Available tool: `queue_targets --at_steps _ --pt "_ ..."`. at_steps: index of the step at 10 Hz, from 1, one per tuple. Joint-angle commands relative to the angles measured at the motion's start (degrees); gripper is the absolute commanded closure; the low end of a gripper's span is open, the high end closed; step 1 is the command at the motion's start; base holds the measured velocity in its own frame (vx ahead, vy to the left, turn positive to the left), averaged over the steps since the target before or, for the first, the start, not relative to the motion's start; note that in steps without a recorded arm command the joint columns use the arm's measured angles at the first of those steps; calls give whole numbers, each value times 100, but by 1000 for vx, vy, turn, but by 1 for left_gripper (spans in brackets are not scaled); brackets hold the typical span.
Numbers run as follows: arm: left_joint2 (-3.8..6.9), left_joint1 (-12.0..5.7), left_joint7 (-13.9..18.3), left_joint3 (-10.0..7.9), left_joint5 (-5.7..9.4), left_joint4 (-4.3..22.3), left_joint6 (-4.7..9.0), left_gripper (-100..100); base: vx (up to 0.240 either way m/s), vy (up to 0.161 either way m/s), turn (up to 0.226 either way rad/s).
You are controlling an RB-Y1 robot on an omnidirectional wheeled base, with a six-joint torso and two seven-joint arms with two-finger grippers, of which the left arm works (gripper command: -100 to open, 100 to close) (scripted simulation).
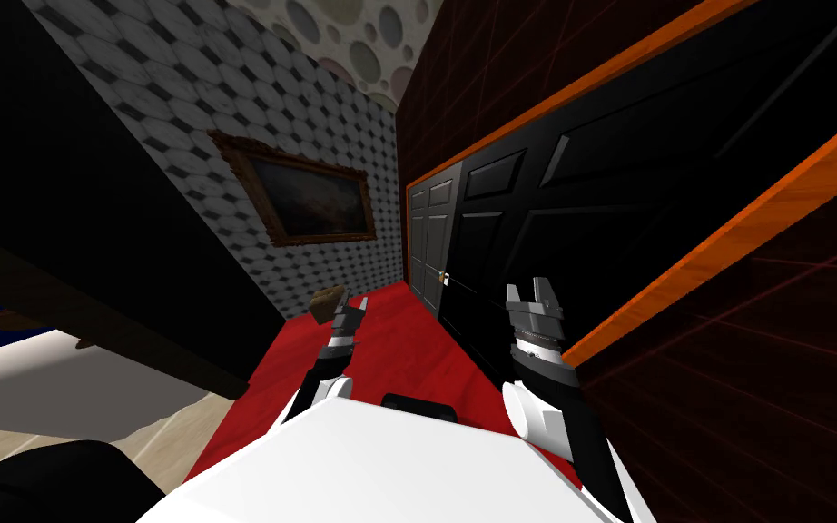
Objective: Push the door open
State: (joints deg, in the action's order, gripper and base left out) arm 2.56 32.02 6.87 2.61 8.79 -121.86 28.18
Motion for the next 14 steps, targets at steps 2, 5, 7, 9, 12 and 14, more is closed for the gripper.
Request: queue_targets --at_steps 2,5,7,9,12,14 --pt "22 37 -52 7 159 215 -308 -100 151 18 64" --pt "54 68 -95 -1 328 434 -606 -100 138 3 58" --pt "77 96 -133 -8 479 630 -873 -100 140 12 66" --pt "101 123 -171 -16 631 827 -1141 -100 154 24 80" --pt "130 162 -224 -26 845 1105 -1518 -100 138 9 63" --pt "144 184 -254 -32 963 1257 -1725 -100 113 7 61"
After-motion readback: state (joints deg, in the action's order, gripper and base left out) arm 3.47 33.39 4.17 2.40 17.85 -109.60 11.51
